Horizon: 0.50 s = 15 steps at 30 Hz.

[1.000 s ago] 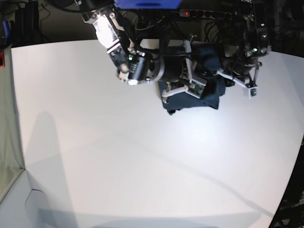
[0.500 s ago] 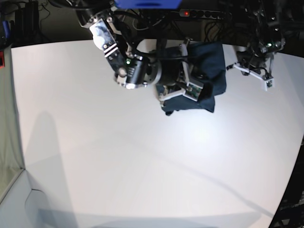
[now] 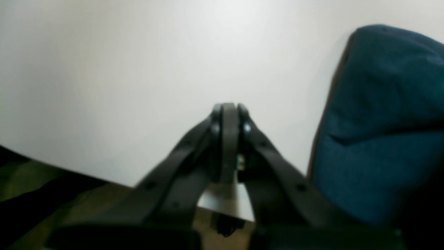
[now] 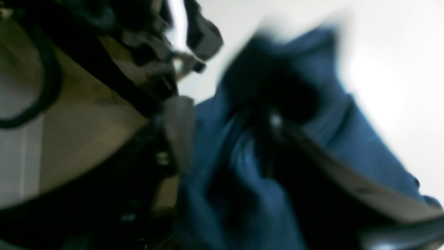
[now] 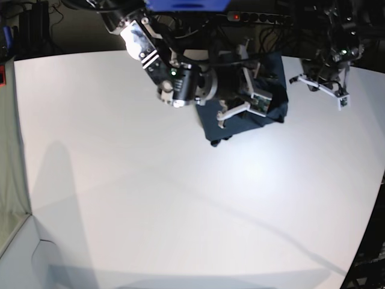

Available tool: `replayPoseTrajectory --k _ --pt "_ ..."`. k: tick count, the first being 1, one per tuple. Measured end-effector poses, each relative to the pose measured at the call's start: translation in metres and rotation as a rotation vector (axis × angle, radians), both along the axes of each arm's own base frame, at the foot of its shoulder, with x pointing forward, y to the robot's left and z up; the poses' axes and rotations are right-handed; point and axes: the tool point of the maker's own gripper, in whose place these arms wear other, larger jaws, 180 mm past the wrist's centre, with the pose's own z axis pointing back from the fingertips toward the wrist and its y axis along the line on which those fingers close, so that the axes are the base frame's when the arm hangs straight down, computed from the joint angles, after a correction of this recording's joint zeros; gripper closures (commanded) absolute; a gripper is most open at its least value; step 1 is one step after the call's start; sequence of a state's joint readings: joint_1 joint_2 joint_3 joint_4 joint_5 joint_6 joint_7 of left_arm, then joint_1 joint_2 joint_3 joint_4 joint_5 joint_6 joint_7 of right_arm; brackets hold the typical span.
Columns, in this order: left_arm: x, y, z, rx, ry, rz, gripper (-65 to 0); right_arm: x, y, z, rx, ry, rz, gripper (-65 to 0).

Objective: Layout the t-shirt on the table in an organized manner, then fold the t-shirt properly
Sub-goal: 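Fold the bundle over with the right gripper toward the left gripper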

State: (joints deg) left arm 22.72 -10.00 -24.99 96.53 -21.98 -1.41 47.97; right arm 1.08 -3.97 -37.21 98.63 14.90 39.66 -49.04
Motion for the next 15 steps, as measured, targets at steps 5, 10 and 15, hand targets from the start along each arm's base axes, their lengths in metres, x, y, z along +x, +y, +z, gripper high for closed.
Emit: replayPoseTrajectory --k 5,10,15 --pt "-0.007 0.001 -0.002 0.011 0.012 -0.005 -0.1 0.004 -0.001 0.013 0.021 -0.034 -0.008 -39.9" --pt "-0.014 0.003 -0.002 0.016 0.017 -0.007 -0.1 0.006 -0.001 0.024 0.044 -0.060 -0.013 -39.4" --pt "-0.036 0.005 0.002 0.042 0.061 -0.037 -0.4 0.025 -0.025 0.013 0.011 -0.049 -0.092 -39.1"
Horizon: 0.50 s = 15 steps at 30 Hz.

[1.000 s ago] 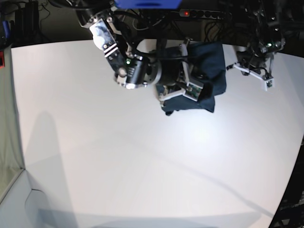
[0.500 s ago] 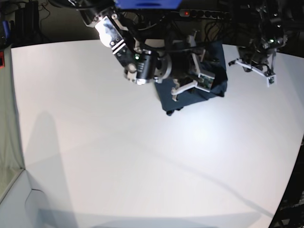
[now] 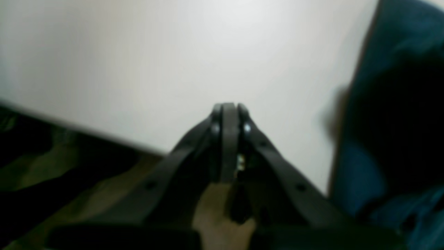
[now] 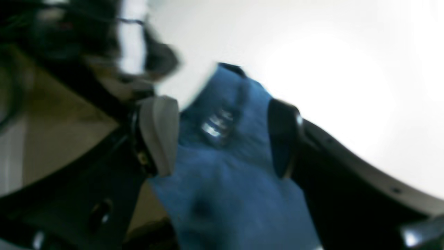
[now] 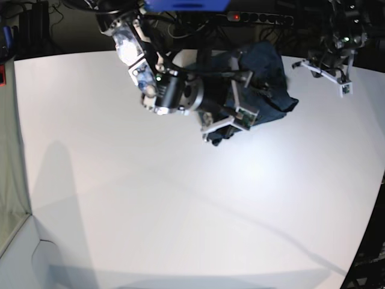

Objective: Layout the t-shirt on the table in an organized manner, then fold the t-shirt properly
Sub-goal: 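Fold the bundle over with the right gripper toward the left gripper, then grasp the folded bundle's ends with both grippers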

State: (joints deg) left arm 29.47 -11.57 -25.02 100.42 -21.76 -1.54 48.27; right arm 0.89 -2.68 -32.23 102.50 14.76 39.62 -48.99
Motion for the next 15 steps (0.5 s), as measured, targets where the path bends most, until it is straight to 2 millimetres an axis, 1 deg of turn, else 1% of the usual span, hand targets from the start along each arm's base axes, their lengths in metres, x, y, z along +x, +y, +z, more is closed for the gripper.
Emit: replayPoseTrajectory --k 1,3,4,6,8,10,11,13,14,15 --pt "-0.008 -0.002 0.001 0.004 0.018 -0.009 -0.5 0.001 -0.005 -0.004 -0.010 0.004 -0.011 -39.1" --pt "-0.023 -0.006 0.005 0.009 0.045 -0.024 -0.6 -0.002 -0.008 -0.008 -0.020 0.018 -0.016 -39.1" --pt "-0.026 -0.009 0.009 0.009 0.045 -0.032 -0.6 -0.004 -0.009 -0.011 -0.026 0.026 -0.015 -39.1" --pt "-0.024 -0.015 0.022 0.015 0.013 -0.048 -3.0 -0.005 -0.010 -0.011 -0.020 0.031 -0.015 -39.1" --pt "-0.011 -0.025 0.040 -0.010 -0.062 -0.058 -10.5 -0.003 -0.012 -0.012 -0.023 0.029 -0.022 -39.1" --pt "-0.005 -0.033 0.054 -0.086 -0.127 -0.023 -18.9 -0.003 -0.013 -0.013 -0.026 0.028 -0.023 -39.1" --pt "-0.007 -0.034 0.057 -0.123 -0.142 0.007 -23.0 -0.003 -0.013 -0.013 -0.025 0.030 -0.023 -39.1" --pt "-0.014 -0.026 0.055 -0.164 -0.139 0.080 -31.5 -0.005 -0.014 -0.015 -0.028 0.035 -0.023 -39.1" --pt "-0.015 -0.022 0.057 -0.185 -0.148 0.112 -34.7 -0.005 -0.015 -0.016 -0.033 0.034 -0.020 -39.1" --pt "-0.013 -0.023 0.060 -0.212 -0.167 0.127 -36.5 -0.005 -0.018 -0.017 -0.039 0.032 -0.021 -39.1"
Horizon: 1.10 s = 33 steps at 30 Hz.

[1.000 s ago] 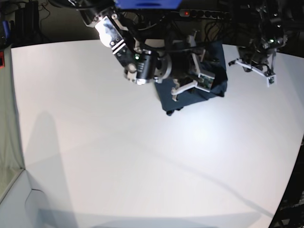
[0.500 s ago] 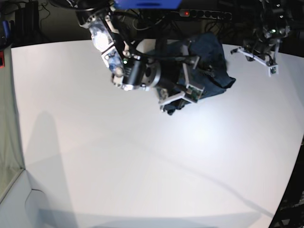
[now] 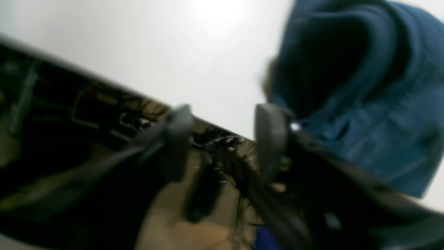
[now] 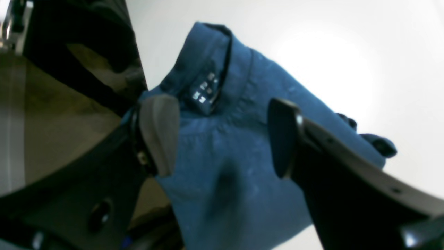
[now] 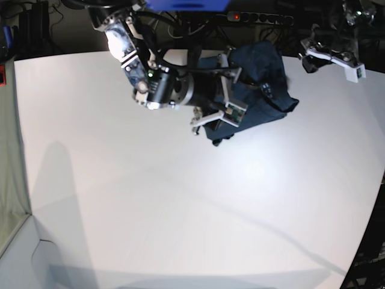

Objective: Layout the t-shirt on the table in an organized manner, then fold the t-shirt properly
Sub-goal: 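Grasp the folded bundle's ends with both grippers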

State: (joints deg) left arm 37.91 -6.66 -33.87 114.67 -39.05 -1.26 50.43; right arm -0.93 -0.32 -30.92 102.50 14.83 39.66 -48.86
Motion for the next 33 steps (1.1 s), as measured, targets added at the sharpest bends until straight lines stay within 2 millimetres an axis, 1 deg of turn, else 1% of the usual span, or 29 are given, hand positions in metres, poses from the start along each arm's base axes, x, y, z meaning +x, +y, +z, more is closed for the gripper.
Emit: replayPoseTrajectory --k 2,7,12,14,18,20,23,25,29,33 --pt "0.006 -0.005 0.005 -0.043 -0.032 0.000 -38.2 0.001 -0.004 -0.003 -0.014 -0.001 0.000 -39.1" --pt "0.014 -0.016 0.011 -0.127 -0.071 0.004 -38.4 0.001 -0.009 -0.007 -0.031 -0.004 0.000 -39.1" --pt "0.047 -0.023 0.028 -0.170 -0.175 0.002 -38.5 0.001 -0.011 -0.008 -0.039 -0.006 0.001 -39.1" --pt "0.055 -0.024 0.031 -0.173 -0.193 -0.003 -38.5 0.002 -0.011 -0.011 -0.042 0.001 0.000 -39.1" --pt "0.079 -0.046 0.035 -0.213 -0.230 -0.057 -38.5 0.001 -0.012 -0.014 -0.049 0.009 0.001 -39.1" --pt "0.085 -0.054 0.032 -0.232 -0.231 -0.075 -38.5 0.002 -0.012 -0.013 -0.047 0.008 0.000 -39.1" --pt "0.087 -0.063 0.023 -0.256 -0.206 -0.091 -38.5 0.001 -0.013 -0.014 -0.051 0.008 0.001 -39.1" --pt "0.089 -0.066 0.022 -0.264 -0.205 -0.092 -38.5 0.003 -0.016 -0.016 -0.062 0.004 0.001 -39.1" --pt "0.088 -0.064 0.025 -0.256 -0.214 -0.091 -38.5 0.007 -0.019 -0.015 -0.072 -0.008 0.001 -39.1" --pt "0.085 -0.060 0.021 -0.249 -0.201 -0.087 -38.3 0.005 -0.024 -0.020 -0.092 -0.002 0.002 -39.1"
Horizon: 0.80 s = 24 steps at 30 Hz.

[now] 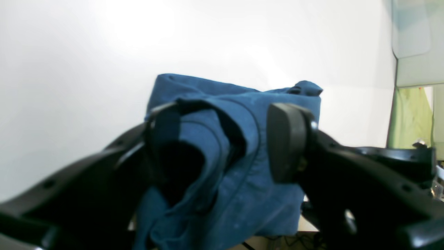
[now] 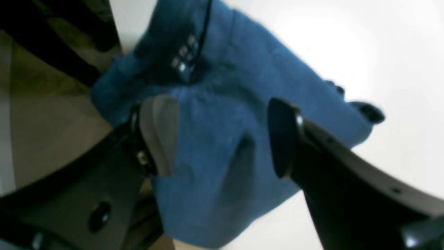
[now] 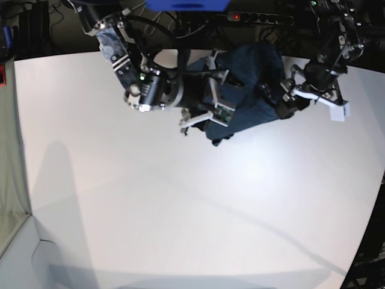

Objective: Layout the t-shirt on the table in an organized manner, then fold the t-shirt properly
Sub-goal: 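Grasp the folded bundle's ends with both grippers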

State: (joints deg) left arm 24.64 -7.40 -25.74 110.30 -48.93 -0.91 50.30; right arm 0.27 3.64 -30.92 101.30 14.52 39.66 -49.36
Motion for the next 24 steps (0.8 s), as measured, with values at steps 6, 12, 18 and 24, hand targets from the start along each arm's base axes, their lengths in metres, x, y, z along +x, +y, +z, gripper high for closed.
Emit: replayPoseTrajectory --k 6,12,18,24 --pt "-0.023 0.003 -0.009 0.023 0.058 -0.015 -38.4 0.000 0.001 0.001 0.004 0.000 0.000 -39.1" --pt "-0.022 0.015 -0.005 0.033 0.043 0.026 -38.4 0.006 0.000 0.004 0.005 -0.018 0.000 -39.1" --pt "-0.002 0.016 -0.008 0.007 0.021 0.039 -38.3 0.005 0.000 0.004 0.006 -0.016 -0.001 -39.1" --pt "-0.002 0.019 -0.023 -0.014 0.063 0.057 -38.2 0.005 0.001 0.004 0.006 -0.016 0.001 -39.1"
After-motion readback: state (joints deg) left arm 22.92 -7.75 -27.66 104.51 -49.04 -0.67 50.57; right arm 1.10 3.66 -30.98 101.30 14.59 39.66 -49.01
